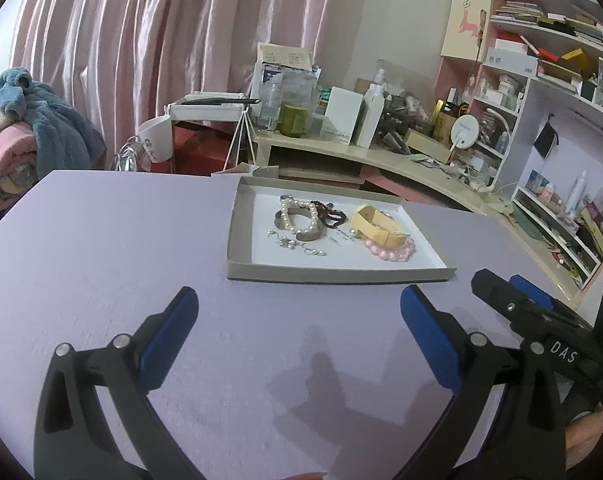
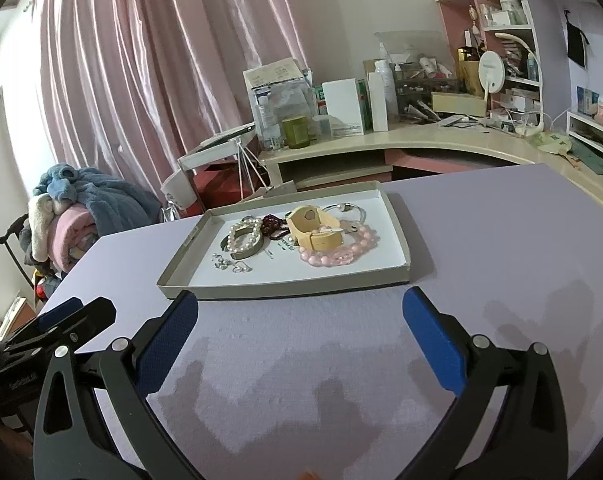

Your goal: Organize jewelry

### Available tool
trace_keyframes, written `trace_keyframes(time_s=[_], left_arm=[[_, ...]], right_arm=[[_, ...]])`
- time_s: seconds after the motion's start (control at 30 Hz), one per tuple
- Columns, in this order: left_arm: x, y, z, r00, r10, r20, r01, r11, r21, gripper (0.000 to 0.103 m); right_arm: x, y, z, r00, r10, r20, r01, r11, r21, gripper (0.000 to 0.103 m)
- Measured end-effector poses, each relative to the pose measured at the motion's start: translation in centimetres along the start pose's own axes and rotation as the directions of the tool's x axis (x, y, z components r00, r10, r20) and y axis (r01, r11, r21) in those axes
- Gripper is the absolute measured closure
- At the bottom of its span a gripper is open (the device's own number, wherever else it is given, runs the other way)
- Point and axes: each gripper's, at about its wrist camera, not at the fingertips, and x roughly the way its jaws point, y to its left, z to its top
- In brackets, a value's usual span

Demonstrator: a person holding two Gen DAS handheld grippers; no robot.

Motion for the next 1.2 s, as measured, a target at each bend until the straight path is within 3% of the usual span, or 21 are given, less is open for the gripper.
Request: trace_keyframes(time_s=[0.63, 1.2], left_arm=[[0.4, -0.2, 0.2, 1.000, 0.014, -0.015, -0.014, 1.000, 0.017, 0.002], [0.1, -0.3, 1.3, 0.999, 0.031, 0.028, -0.032, 0.999, 0.031, 0.002]], right_arm=[[0.2, -0.3, 0.2, 1.000, 0.003, 0.001, -0.003, 1.000, 0.007, 0.001], [-0.3, 0.2, 0.8, 0.999, -0.008, 0.042, 0.009, 0.999, -0.031, 0.001]])
